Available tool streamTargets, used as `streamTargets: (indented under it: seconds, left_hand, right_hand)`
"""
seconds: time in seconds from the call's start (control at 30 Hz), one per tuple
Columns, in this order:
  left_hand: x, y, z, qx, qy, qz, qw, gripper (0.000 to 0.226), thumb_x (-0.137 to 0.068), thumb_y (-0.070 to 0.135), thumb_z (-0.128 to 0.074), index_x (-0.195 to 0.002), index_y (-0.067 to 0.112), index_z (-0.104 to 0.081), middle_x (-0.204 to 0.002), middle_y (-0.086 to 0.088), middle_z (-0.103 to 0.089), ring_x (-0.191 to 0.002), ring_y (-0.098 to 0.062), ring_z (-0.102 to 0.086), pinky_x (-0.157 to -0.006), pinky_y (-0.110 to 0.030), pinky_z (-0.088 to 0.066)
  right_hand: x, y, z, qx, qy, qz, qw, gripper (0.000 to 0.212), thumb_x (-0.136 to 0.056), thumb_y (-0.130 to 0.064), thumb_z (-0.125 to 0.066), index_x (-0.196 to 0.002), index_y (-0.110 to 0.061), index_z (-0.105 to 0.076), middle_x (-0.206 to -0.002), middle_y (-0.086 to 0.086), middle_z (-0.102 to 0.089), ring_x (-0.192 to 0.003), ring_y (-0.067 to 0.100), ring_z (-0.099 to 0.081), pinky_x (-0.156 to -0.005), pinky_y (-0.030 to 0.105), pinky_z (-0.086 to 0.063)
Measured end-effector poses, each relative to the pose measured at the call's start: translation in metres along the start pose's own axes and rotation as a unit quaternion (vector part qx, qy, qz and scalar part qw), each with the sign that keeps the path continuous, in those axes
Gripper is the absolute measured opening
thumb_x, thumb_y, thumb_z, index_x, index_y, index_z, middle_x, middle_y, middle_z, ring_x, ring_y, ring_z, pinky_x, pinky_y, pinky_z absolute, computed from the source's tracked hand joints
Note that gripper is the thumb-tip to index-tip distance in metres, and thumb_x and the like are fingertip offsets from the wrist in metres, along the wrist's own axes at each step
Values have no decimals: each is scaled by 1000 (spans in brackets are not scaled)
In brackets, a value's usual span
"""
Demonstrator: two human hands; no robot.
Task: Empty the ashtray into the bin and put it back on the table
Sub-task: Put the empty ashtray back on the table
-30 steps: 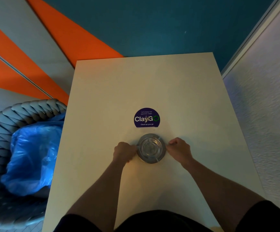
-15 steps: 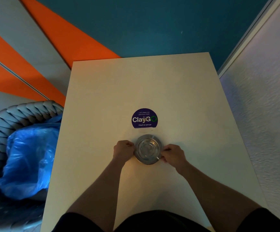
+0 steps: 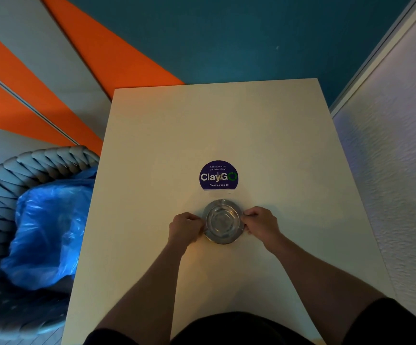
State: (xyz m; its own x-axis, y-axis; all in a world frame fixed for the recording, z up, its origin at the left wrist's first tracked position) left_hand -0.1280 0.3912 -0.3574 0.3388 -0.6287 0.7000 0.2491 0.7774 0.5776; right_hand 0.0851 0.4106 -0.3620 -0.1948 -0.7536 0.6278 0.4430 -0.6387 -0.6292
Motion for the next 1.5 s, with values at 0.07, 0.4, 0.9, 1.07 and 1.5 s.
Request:
streamTargets:
  seconds: [0.07,0.4,0.9,1.07,1.5]
  left_hand:
    - [0,2,0,4,7,-4,1000,6,-75,22,-73,-79,17,-71,-68,-8,-74,-54,-21,-65,-52,-28,-55]
    - [-4,2,-2,-7,-2,-11,1000,13,-77,9,-72,-75,21,-71,-72,-6,-72,-44,-12,-60,-41,-19,-46]
    - [-5,2,-4,6,1,-16,1000,6,-77,13,-73,-80,18,-70,-76,-8,-74,-54,-18,-65,-49,-24,-52]
    - [-10,6,-4,-1,16,-27,1000,9,-78,14,-74,-77,22,-70,-75,-3,-72,-56,-16,-64,-49,-23,-50]
    - [-53,56,-6,25,38,-42,998,8,-78,14,-72,-79,22,-71,-75,-7,-73,-51,-17,-61,-49,-23,-50]
  right_hand:
    - [2,1,1,-7,-1,-7,1000,2,-77,-24,-71,-76,-25,-70,-72,1,-76,-76,22,-73,-83,43,-59]
    - [1,3,2,23,-6,-5,1000,5,-80,-18,-69,-78,-21,-73,-74,5,-76,-68,22,-73,-71,35,-62]
    - [6,5,5,5,-21,-34,999,8,-77,-19,-69,-72,-14,-74,-66,7,-76,-58,19,-72,-64,34,-62]
    - [2,0,4,7,-14,-26,1000,7,-80,-17,-71,-74,-16,-74,-70,7,-76,-54,12,-68,-50,21,-52]
    - [-49,-42,2,-8,24,-7,1000,16,-82,-17,-69,-66,-21,-68,-59,3,-71,-53,14,-65,-64,32,-58]
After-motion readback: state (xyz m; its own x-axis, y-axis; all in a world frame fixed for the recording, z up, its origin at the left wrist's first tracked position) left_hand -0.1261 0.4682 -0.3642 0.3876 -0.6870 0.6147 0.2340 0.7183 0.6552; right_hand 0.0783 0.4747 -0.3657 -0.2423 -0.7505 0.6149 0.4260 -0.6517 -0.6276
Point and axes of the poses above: each hand's wrist, its own x-axis away from the middle knuckle, its own z-axis out of the back of the hand, y = z × x, the point moved 1 cm from there along -x, towards the middle knuckle
